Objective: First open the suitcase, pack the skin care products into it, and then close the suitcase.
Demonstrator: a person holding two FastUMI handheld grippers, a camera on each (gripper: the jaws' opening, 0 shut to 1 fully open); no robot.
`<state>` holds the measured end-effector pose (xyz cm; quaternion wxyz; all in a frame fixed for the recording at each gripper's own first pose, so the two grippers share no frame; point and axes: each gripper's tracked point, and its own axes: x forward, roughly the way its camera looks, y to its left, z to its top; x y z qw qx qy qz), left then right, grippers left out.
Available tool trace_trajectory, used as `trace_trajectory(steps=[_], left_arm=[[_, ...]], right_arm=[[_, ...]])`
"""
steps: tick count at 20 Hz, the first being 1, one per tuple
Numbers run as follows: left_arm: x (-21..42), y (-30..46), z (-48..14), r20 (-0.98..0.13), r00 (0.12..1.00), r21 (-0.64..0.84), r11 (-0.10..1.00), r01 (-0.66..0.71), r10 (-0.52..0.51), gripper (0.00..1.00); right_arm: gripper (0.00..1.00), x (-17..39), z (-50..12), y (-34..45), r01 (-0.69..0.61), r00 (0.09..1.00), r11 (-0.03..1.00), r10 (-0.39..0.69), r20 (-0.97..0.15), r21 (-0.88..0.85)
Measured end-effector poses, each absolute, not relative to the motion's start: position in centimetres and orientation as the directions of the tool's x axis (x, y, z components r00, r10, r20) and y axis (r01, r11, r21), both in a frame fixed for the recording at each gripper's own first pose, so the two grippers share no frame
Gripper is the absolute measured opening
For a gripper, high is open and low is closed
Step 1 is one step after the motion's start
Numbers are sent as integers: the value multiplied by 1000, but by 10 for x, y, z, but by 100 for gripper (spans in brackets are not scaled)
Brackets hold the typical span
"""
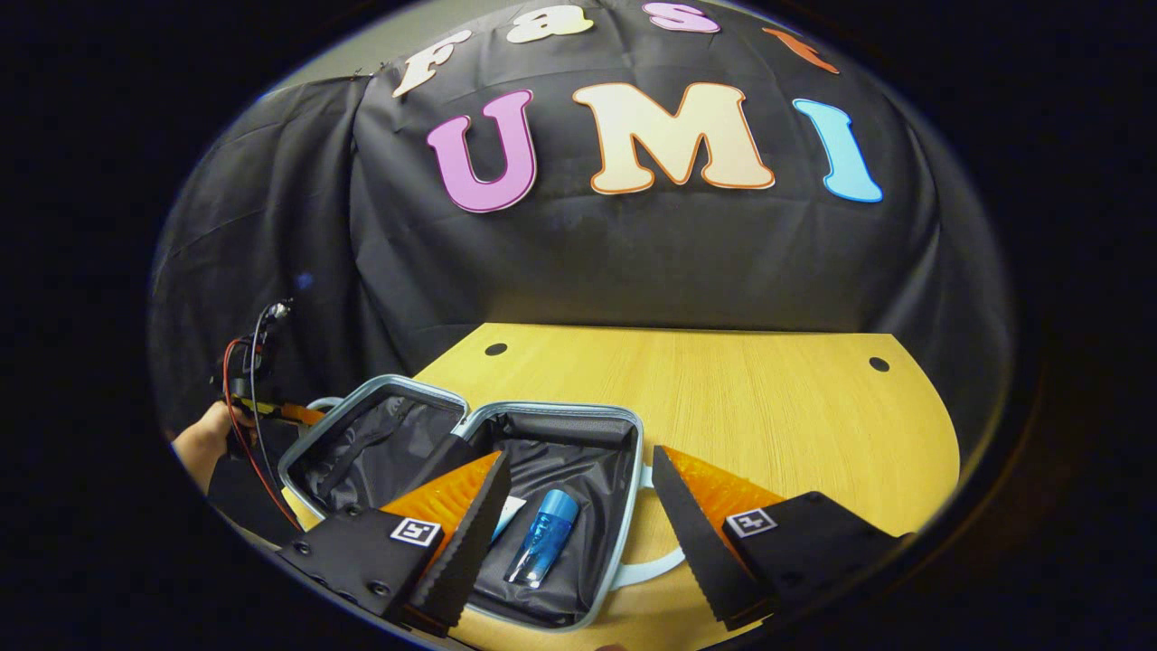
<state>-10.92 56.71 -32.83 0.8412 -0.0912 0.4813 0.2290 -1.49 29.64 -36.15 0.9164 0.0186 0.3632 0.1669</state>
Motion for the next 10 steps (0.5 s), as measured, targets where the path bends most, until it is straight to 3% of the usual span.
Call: trace_trajectory(steps=[5,10], left_arm=[[-93,528,-252,-787,507,113,890,-442,352,2],[-74,474,-188,-736,582,145,921,-362,345,1]], right_arm=[[98,-18,-347,273,-331,684,926,370,-629,184],[98,-16,-327,245,-335,701,920,388,-599,204]])
